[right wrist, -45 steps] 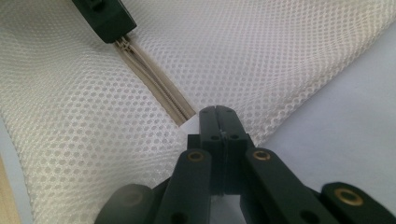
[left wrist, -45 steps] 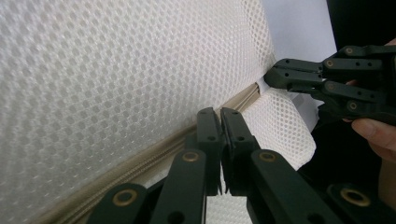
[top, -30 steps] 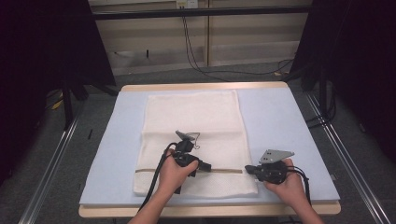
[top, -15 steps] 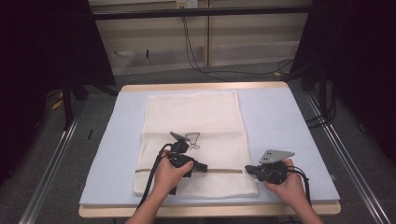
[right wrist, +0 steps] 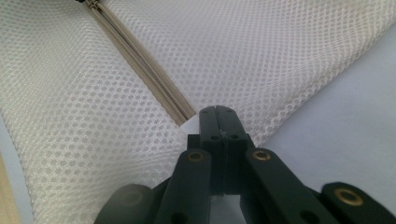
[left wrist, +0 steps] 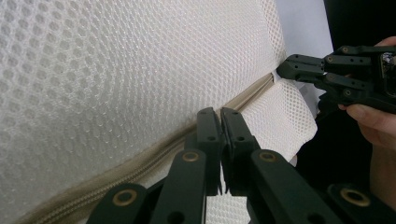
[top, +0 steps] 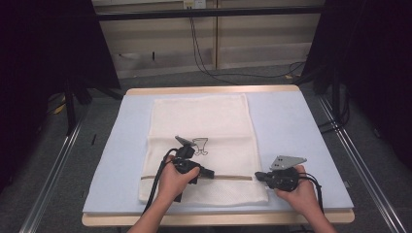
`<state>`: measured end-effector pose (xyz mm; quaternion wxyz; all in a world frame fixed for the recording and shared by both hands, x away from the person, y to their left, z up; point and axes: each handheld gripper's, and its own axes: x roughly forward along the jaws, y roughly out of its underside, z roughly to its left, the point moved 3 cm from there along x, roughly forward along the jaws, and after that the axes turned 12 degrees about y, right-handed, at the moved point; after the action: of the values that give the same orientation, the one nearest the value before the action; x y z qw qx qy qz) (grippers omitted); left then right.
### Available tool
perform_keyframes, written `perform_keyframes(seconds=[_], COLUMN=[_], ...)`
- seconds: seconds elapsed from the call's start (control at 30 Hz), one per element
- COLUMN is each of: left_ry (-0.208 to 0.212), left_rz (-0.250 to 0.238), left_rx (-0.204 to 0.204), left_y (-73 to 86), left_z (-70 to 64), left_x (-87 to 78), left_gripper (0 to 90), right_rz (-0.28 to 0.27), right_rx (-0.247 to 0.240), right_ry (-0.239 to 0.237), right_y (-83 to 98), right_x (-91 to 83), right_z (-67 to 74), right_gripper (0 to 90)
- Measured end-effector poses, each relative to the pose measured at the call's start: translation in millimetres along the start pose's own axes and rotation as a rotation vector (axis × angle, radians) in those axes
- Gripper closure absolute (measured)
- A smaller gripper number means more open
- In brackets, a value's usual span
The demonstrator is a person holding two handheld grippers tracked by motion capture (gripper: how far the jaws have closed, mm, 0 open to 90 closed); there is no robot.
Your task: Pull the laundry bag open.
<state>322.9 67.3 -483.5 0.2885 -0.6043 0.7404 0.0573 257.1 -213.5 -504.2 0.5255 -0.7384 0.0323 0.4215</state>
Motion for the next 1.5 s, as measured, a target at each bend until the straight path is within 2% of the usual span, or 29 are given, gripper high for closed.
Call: perform_keyframes(seconds=[0.07, 0.2, 0.27, 0.3, 0.47, 0.53, 0.63, 0.7, 0.83, 1.03, 1.07, 1.4, 1.43, 1.5], left_ry=[-0.014, -0.003, -0.017, -0.002, -0.009, 0.006, -0.001, 0.015, 0.0, 0.014, 0.022, 0.009, -0.005, 0.0], left_rz=[0.0, -0.004, -0.007, -0.009, -0.021, -0.02, -0.017, -0.015, -0.029, -0.027, -0.034, -0.073, -0.069, -0.082], left_rx=[0.002, 0.0, 0.006, 0.003, 0.0, -0.007, 0.004, -0.004, 0.0, -0.001, -0.016, -0.024, -0.012, -0.028], left_y=[-1.2, -1.5, -0.7, -0.4, 1.7, 2.5, 2.2, 1.8, 1.9, 4.1, 4.5, 9.8, 10.4, 12.2], left_z=[-0.1, -1.0, -0.1, 0.6, 2.7, 3.0, 3.6, 3.6, 4.3, 10.3, 10.0, 17.9, 20.3, 21.9], left_x=[0.1, -1.0, -2.4, -4.2, -10.7, -12.3, -13.0, -13.8, -17.0, -25.7, -26.8, -51.7, -54.7, -58.8], left_gripper=[87.3, 87.3, 87.3, 87.3, 87.3, 87.3, 87.3, 87.3, 87.3, 87.3, 87.3, 87.3, 87.3, 87.2], right_rz=[0.0, -0.003, -0.001, 0.0, 0.0, -0.001, -0.001, -0.001, 0.001, -0.001, -0.001, -0.002, -0.002, -0.001], right_rx=[0.0, -0.007, -0.008, -0.011, -0.014, -0.011, -0.01, -0.007, -0.006, -0.006, -0.006, -0.003, -0.003, -0.005], right_ry=[-0.001, -0.005, -0.005, 0.0, 0.007, -0.001, -0.003, -0.007, -0.003, -0.003, -0.003, -0.005, -0.005, -0.002], right_y=[0.0, -0.1, -0.2, -0.3, -0.8, -0.7, -0.6, -0.5, -0.3, -0.2, -0.2, -0.3, -0.2, -0.2], right_x=[0.0, 0.0, 0.0, 0.0, 0.1, 0.2, 0.3, 0.3, 0.2, 0.2, 0.2, 0.5, 0.5, 0.3], right_z=[-0.3, 0.1, 0.1, 0.2, 0.7, 0.5, 0.3, 0.0, -0.2, -0.2, -0.2, -0.5, -0.5, -0.3], right_gripper=[90.0, 90.0, 90.0, 90.0, 90.0, 90.0, 90.0, 90.0, 90.0, 90.0, 90.0, 90.0, 90.0, 90.0])
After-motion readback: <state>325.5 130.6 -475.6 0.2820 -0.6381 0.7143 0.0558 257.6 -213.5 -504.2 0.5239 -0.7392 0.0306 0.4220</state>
